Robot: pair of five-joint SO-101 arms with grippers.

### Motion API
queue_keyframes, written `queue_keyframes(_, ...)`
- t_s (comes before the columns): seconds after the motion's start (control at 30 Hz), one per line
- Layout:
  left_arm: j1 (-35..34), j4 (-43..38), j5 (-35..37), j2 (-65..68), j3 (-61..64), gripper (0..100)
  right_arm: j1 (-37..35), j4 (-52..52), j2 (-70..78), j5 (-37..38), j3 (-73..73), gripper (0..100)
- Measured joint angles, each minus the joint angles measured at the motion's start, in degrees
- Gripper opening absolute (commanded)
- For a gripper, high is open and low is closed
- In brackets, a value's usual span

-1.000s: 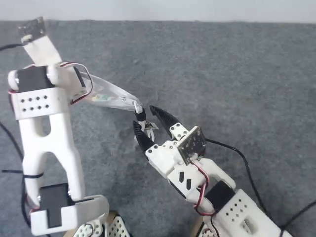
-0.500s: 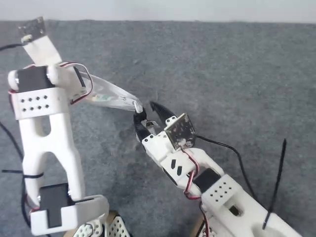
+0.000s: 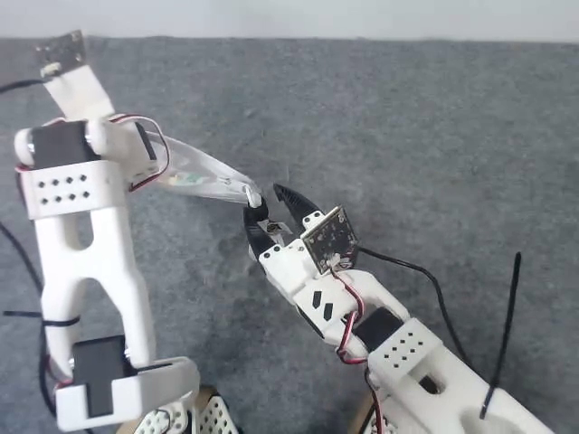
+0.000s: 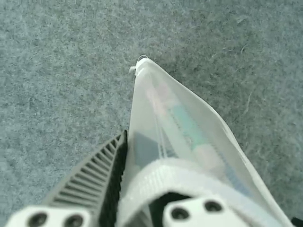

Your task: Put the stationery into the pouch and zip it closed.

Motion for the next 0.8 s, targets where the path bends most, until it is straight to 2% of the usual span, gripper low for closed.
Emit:
queue_keyframes(0.13,0.0,0.0,0.0,0.0,0.0,1,0.0,-1.4,0.0,0.0,0.0,2.6)
queue_keyframes(0.53,0.0,0.0,0.0,0.0,0.0,1,0.4,-1.3,0.3,0.0,0.0,0.6)
queue_keyframes(0.67,0.0,0.0,-0.4,0.0,0.0,2,0.2,3.9,-2.7,0.0,0.0,0.6)
queue_keyframes(0.8,0.0,0.0,-0.4,-0.1,0.0,10,-0.1,14.0,-10.1,4.9,0.0,0.6)
